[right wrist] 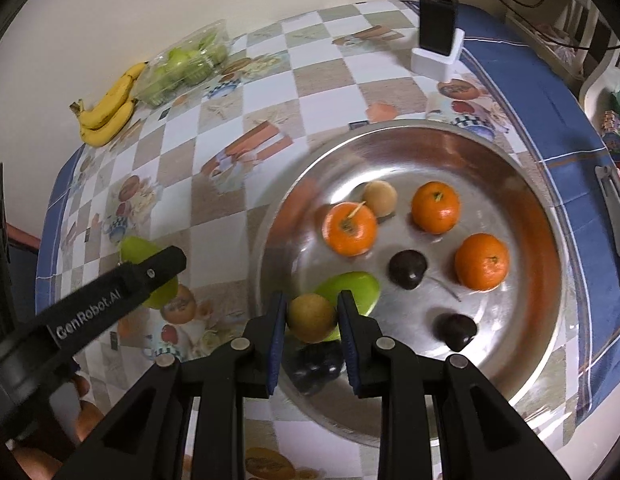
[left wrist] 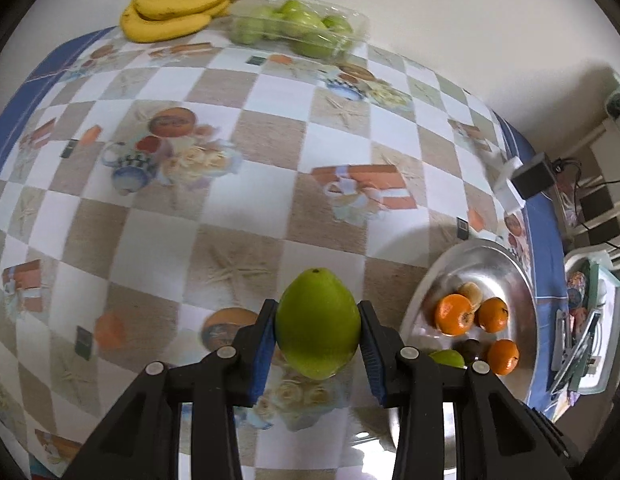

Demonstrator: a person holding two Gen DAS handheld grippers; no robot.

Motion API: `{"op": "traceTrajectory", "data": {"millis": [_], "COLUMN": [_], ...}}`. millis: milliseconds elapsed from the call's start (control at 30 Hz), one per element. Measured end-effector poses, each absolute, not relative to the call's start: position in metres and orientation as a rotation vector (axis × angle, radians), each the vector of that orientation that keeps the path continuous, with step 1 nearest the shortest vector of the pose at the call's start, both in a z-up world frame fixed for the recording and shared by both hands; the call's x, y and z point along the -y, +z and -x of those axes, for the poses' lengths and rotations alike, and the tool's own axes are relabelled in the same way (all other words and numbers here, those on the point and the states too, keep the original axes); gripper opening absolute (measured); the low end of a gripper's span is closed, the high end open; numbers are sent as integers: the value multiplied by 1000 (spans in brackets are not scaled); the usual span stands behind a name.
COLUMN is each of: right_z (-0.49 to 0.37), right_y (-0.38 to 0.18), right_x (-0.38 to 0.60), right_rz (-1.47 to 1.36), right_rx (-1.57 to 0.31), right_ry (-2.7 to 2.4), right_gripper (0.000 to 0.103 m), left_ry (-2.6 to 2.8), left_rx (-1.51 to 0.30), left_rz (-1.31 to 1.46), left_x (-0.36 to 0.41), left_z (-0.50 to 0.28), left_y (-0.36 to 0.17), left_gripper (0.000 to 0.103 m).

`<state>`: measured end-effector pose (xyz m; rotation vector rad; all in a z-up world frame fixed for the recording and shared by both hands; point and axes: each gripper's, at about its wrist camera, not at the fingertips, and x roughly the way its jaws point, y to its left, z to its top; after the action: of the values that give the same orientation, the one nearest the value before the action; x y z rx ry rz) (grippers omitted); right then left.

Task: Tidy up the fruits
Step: 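Carry the yellow fruit with the right tool while the left tool carries the pear over the bowl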

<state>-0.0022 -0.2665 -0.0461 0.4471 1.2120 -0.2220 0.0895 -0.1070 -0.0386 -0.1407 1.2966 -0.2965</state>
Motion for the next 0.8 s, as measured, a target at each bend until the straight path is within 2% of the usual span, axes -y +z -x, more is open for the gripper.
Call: {"op": "traceTrajectory", "data": {"millis": [333,800], "right_z": [14,26], "right_y": [-52,-55], "right_x": [307,324], "right_rz": [-544,-556], "right_rx": [-1203,-1210], "right_ry": [-301,-354], "right_gripper": [27,27], "left_ry": [-426,-525], "left_rx": [-1284,-1326], "left_rz": [136,125], "left_x": [136,166], "left_z": [-76,-66], "left_y": [-25,-33], "left_gripper": [42,42]}}
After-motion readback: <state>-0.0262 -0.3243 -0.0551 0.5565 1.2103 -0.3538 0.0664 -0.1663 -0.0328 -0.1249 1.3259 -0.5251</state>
